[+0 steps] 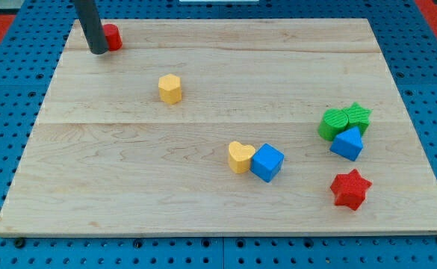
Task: Push the red star towards the top center of the board
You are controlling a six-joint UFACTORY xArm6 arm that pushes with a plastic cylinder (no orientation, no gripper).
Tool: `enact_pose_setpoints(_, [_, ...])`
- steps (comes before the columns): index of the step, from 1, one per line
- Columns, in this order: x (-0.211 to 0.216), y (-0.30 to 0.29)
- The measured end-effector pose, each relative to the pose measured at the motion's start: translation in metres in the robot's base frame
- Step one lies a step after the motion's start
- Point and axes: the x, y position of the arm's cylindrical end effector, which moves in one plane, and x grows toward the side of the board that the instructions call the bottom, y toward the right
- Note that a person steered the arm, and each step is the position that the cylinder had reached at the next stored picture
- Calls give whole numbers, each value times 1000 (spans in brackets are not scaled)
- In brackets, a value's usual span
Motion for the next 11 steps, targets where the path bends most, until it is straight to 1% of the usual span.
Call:
enact_pose_setpoints(1, [-1,-3])
enact_pose_setpoints(2, [13,0])
enact_pose_setpoints(3, [51,0])
enact_pose_setpoints(4, [118,12])
enact_pose_setpoints(5, [170,92])
enact_pose_setpoints(6, [252,128])
enact_pose_setpoints(7, [319,188])
enact_pose_setpoints(8, [342,279])
enact_pose_setpoints(9, [335,342])
enact_pose_setpoints(10, [327,398])
enact_pose_setpoints(11, [326,413])
